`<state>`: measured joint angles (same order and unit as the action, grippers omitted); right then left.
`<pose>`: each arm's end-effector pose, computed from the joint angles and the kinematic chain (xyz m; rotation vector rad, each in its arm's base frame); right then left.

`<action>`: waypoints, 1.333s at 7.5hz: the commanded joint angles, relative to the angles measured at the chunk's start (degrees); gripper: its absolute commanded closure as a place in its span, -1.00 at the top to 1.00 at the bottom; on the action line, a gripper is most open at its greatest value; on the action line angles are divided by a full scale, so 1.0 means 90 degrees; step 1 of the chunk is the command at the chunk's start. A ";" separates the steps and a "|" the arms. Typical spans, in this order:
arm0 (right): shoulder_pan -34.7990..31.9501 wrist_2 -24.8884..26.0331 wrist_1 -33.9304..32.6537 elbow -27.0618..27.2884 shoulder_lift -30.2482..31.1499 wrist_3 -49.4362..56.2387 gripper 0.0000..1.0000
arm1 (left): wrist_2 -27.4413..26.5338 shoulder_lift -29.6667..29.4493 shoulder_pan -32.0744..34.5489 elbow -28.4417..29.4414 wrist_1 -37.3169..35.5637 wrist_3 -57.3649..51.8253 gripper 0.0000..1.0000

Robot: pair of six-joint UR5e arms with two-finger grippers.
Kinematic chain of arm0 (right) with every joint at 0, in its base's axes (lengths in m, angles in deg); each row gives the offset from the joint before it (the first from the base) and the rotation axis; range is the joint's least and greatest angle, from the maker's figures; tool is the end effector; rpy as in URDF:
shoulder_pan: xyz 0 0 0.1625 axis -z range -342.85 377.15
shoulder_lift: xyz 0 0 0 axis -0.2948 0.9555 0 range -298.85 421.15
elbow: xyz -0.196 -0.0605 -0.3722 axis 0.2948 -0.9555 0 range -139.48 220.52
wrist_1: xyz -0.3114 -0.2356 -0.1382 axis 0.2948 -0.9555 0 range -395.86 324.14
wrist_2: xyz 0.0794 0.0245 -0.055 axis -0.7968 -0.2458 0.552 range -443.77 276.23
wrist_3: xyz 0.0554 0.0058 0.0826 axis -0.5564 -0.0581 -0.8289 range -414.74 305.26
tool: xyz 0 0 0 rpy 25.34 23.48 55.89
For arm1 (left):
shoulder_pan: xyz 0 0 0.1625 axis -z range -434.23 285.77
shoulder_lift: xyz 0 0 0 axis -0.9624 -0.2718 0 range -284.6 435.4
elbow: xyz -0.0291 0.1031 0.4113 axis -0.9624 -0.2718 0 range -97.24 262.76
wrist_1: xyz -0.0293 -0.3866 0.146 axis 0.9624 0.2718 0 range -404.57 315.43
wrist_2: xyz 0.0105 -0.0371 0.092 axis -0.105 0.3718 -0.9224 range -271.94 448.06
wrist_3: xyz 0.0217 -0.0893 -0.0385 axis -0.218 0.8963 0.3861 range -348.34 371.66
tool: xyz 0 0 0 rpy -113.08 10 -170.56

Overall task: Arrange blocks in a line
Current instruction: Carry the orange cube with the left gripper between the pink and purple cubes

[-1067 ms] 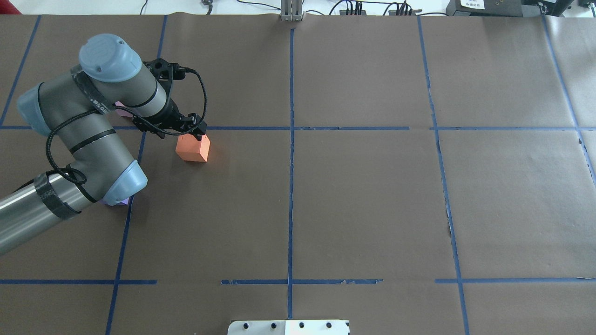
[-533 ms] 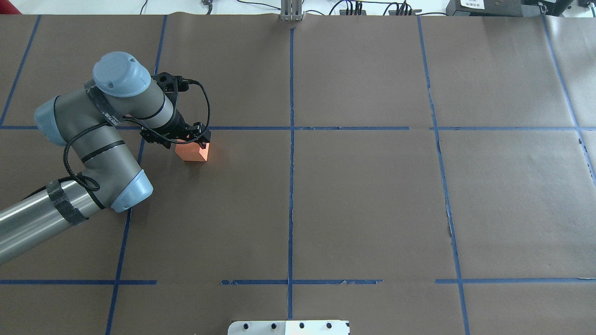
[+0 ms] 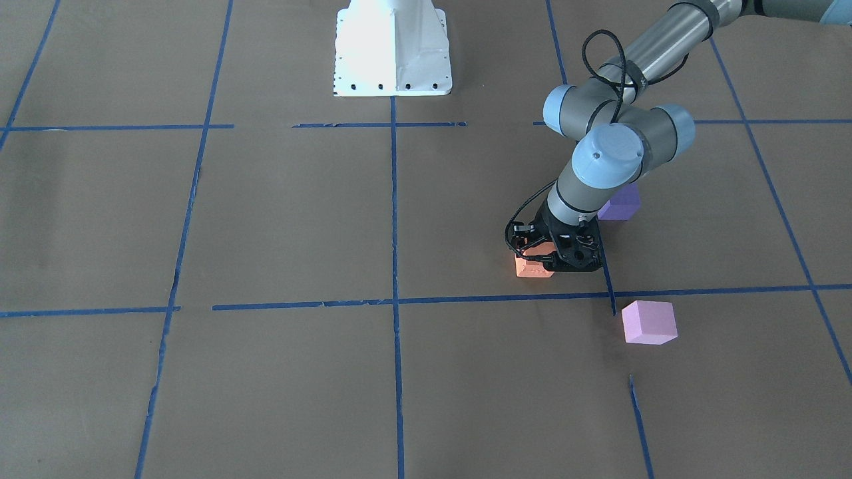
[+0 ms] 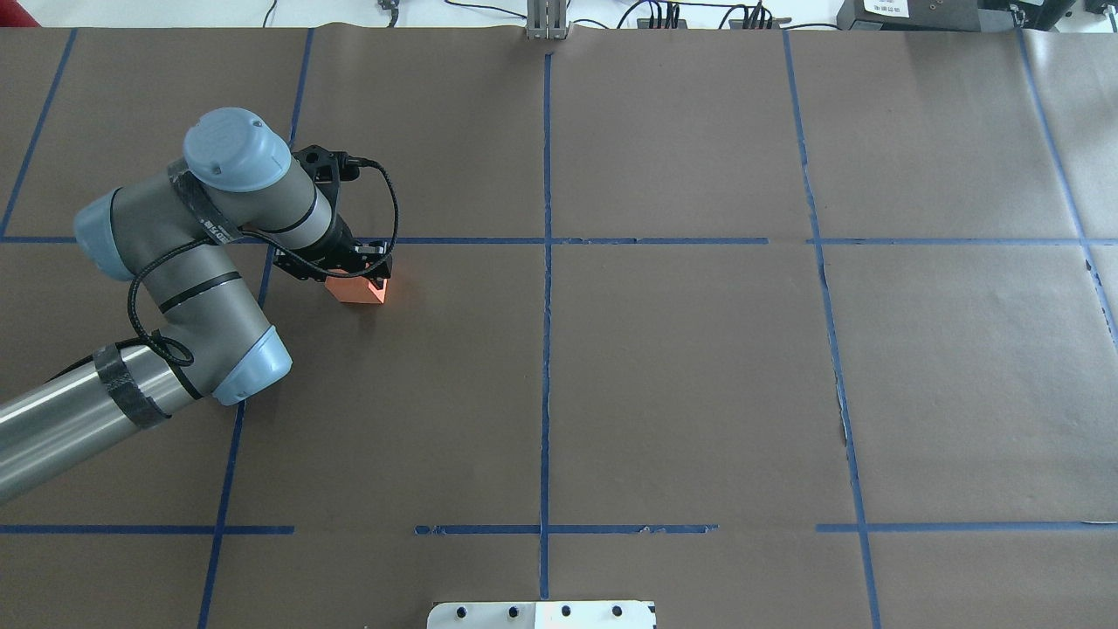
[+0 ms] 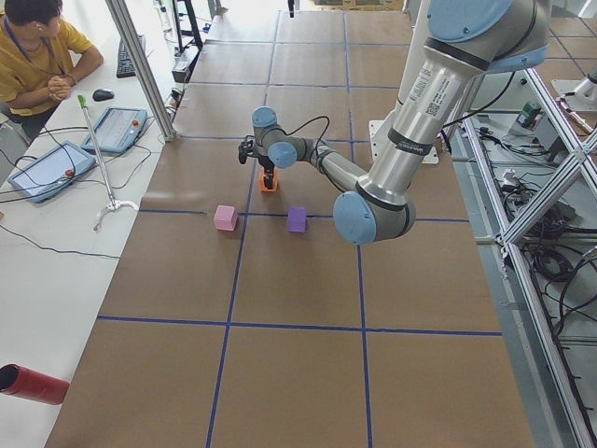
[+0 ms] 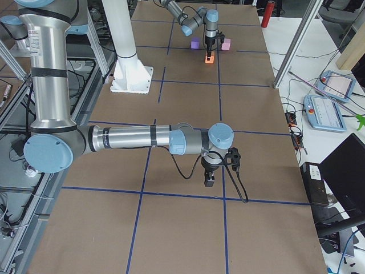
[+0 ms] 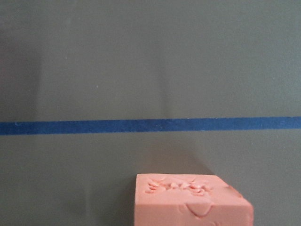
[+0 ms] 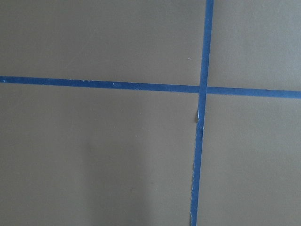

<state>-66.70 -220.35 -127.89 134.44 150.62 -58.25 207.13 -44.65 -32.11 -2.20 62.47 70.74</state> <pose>0.0073 -0.5010 0.6212 -0.0287 -0.8135 -0.0606 0.4629 -0.5329 0.3625 0.0380 0.8636 0.0029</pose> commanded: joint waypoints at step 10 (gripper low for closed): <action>0.0000 0.0000 0.0000 -0.0007 0.0000 0.0000 1.00 | 0.0676 0.1308 0.1170 -0.0171 0.0030 -0.1038 -0.09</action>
<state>-66.70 -220.35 -127.89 134.46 150.62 -58.25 213.21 -32.76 -21.53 -4.46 62.67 61.51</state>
